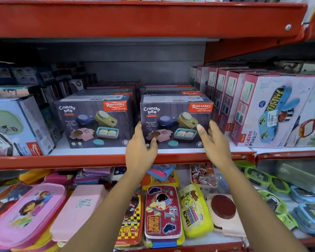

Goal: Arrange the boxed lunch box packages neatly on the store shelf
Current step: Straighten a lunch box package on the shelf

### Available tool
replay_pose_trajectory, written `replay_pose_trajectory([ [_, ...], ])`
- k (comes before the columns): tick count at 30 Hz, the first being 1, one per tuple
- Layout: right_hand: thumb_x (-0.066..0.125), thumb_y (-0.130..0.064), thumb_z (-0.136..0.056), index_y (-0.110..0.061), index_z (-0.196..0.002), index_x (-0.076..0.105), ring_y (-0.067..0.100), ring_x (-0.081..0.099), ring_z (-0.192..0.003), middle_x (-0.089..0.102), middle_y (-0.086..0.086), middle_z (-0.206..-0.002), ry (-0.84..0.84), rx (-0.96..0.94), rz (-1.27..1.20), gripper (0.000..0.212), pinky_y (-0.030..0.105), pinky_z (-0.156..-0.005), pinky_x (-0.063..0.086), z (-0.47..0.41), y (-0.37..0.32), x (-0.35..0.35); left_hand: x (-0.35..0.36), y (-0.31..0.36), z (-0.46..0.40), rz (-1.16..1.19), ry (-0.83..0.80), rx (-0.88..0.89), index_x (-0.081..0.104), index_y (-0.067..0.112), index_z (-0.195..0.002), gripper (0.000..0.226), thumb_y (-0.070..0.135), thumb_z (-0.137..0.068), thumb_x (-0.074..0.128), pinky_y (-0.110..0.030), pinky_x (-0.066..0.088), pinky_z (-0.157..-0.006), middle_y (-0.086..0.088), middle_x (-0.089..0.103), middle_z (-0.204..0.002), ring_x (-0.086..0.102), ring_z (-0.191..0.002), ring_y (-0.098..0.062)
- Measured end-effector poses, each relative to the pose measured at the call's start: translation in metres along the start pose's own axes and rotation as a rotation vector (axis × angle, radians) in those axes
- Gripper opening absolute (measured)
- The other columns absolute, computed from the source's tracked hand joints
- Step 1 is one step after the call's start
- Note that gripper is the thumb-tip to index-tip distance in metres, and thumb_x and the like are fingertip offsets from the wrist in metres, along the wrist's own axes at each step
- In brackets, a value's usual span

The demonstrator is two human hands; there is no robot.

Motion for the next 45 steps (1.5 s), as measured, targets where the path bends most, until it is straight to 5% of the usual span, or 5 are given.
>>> replay_pose_trajectory([
  [7,0.051,-0.037,-0.097,-0.019,-0.142,0.043,-0.001,0.051,-0.110,0.057,-0.013,-0.127,0.069,-0.027,-0.007,0.049,-0.007,-0.078,0.034,0.028,-0.004,-0.010,-0.010,-0.002,0.021,0.066,-0.039,0.043,0.027,0.014,-0.148,0.075,0.031,-0.081,0.055,-0.043,0.056,-0.087,-0.009,0.068,-0.117,0.066,-0.100,-0.029],
  [13,0.057,-0.042,-0.092,-0.024,-0.147,0.033,0.016,0.046,-0.133,0.049,-0.001,-0.146,0.076,0.066,-0.097,0.063,0.042,-0.112,0.038,0.034,0.002,-0.001,-0.006,-0.007,0.027,0.128,-0.118,0.021,0.011,0.017,-0.153,0.082,0.033,-0.086,0.057,-0.046,0.053,-0.092,-0.007,0.064,-0.115,0.065,-0.099,-0.025],
  [20,0.058,-0.014,-0.094,0.000,-0.139,0.041,0.023,0.041,-0.131,0.048,0.018,-0.139,0.474,-0.276,0.091,0.050,0.018,-0.111,0.026,0.099,-0.073,0.008,-0.045,-0.030,0.045,0.097,0.024,0.069,0.008,0.017,-0.152,0.081,0.025,-0.091,0.062,-0.046,0.029,-0.116,-0.005,0.020,-0.160,0.018,-0.147,-0.018],
  [31,0.050,-0.032,-0.097,-0.009,-0.153,0.015,0.016,0.021,-0.147,0.021,0.007,-0.161,-0.148,-0.312,0.113,0.070,0.012,-0.113,0.013,0.080,-0.155,0.172,-0.152,-0.127,-0.010,-0.229,0.214,-0.144,0.009,0.004,-0.150,0.086,0.051,-0.090,0.048,-0.054,0.008,-0.116,-0.022,0.019,-0.158,0.016,-0.146,-0.035],
  [45,0.059,-0.042,-0.090,-0.015,-0.155,0.005,0.020,0.041,-0.138,0.031,0.005,-0.158,-0.199,-0.098,0.259,0.088,0.030,-0.105,0.038,0.085,-0.147,0.177,-0.155,-0.137,0.004,-0.275,0.099,-0.086,0.020,-0.002,-0.147,0.082,0.052,-0.092,0.047,-0.043,0.018,-0.116,-0.023,0.034,-0.152,0.031,-0.140,-0.034],
])
Point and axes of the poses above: each hand's wrist, its own z-axis away from the middle knuckle, its own x-axis out of the palm, y = z × x, the point moved 10 cm from there along -z, towards the middle knuckle
